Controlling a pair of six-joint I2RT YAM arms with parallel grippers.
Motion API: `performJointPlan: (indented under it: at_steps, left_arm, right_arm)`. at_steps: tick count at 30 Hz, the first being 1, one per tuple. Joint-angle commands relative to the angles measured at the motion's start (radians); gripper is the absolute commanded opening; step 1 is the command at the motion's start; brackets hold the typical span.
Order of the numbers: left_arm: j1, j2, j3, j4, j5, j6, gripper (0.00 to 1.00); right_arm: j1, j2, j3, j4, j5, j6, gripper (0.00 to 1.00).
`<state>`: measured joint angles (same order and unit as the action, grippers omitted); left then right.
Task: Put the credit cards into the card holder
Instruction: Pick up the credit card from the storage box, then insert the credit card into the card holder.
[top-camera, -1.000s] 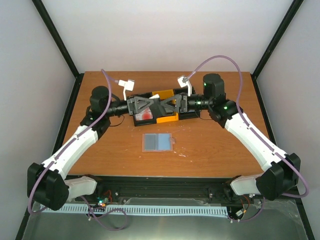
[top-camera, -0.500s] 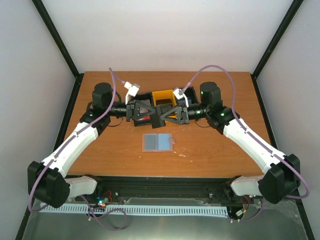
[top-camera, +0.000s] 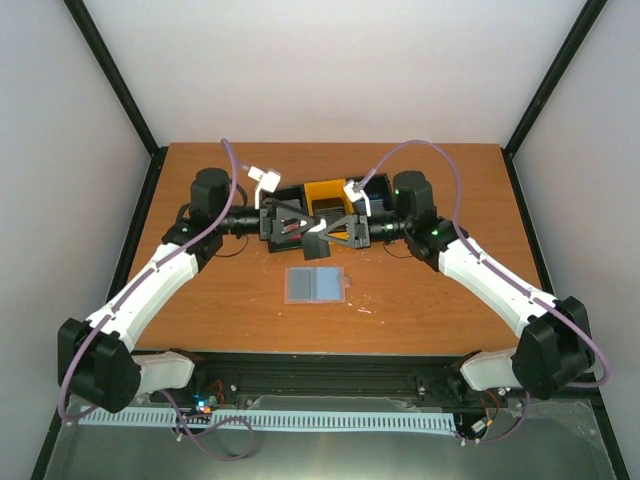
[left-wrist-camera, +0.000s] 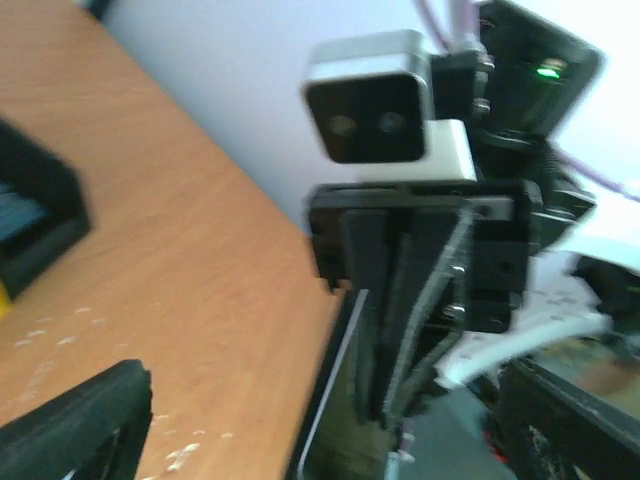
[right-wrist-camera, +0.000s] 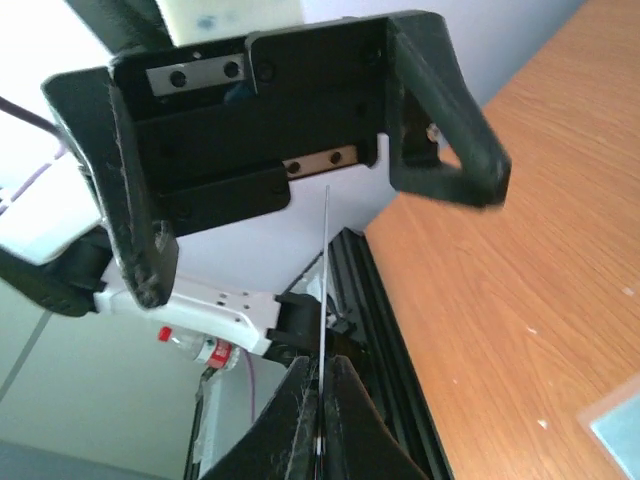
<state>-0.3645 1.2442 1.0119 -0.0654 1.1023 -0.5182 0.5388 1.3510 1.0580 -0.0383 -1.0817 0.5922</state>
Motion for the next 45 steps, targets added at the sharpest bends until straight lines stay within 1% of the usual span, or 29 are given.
performJointPlan:
  at_steps: [1, 3, 4, 6, 9, 10, 11, 14, 17, 19, 21, 25, 30, 34, 39, 45]
  left_arm:
    - [0.009, -0.045, -0.082, -0.074, -0.339, -0.014, 1.00]
    - [0.009, -0.076, -0.159, -0.103, -0.490, -0.052, 1.00]
    - [0.009, -0.086, -0.192, -0.125, -0.536, -0.062, 1.00]
    - [0.009, -0.088, -0.245, -0.153, -0.607, -0.074, 1.00]
    - [0.006, -0.044, -0.293, -0.179, -0.623, -0.083, 0.99]
    - [0.005, -0.028, -0.309, -0.179, -0.620, -0.090, 0.97]
    - [0.003, -0.002, -0.323, -0.179, -0.616, -0.098, 0.94]
    - [-0.003, 0.069, -0.333, -0.196, -0.608, -0.136, 0.82]
    - [-0.008, 0.165, -0.263, -0.295, -0.630, -0.138, 0.72]
    - [-0.011, 0.211, -0.232, -0.318, -0.641, -0.131, 0.65]
    - [-0.014, 0.237, -0.242, -0.307, -0.647, -0.142, 0.61]
    - [-0.021, 0.277, -0.285, -0.237, -0.617, -0.165, 0.53]
    - [-0.031, 0.339, -0.272, -0.214, -0.608, -0.167, 0.46]
    - [-0.044, 0.362, -0.268, -0.214, -0.610, -0.182, 0.37]
    - [-0.054, 0.357, -0.272, -0.241, -0.631, -0.192, 0.33]
    - [-0.059, 0.316, -0.289, -0.282, -0.686, -0.216, 0.33]
  right_arm:
    - [-0.013, 0.016, -0.049, -0.161, 0.171, -0.037, 0.03]
    - [-0.013, 0.037, -0.058, -0.258, 0.311, -0.034, 0.03]
    - [-0.013, 0.047, -0.075, -0.267, 0.346, -0.017, 0.03]
    - [-0.008, 0.066, -0.124, -0.221, 0.380, 0.021, 0.03]
    - [0.008, 0.115, -0.195, -0.115, 0.422, 0.076, 0.03]
    - [0.013, 0.138, -0.202, -0.098, 0.438, 0.082, 0.03]
    - [0.018, 0.163, -0.203, -0.093, 0.461, 0.089, 0.03]
    - [0.025, 0.228, -0.202, -0.071, 0.507, 0.106, 0.03]
    - [0.033, 0.288, -0.192, -0.044, 0.509, 0.110, 0.03]
    - [0.042, 0.335, -0.176, -0.025, 0.499, 0.107, 0.03]
    - [0.053, 0.383, -0.151, -0.016, 0.489, 0.099, 0.03]
    - [0.082, 0.448, -0.092, -0.034, 0.497, 0.090, 0.03]
    - [0.102, 0.464, -0.094, -0.010, 0.497, 0.120, 0.03]
    - [0.103, 0.483, -0.095, -0.011, 0.477, 0.128, 0.03]
    - [0.102, 0.444, -0.123, 0.008, 0.498, 0.149, 0.03]
    - [0.102, 0.386, -0.178, 0.019, 0.545, 0.204, 0.03]
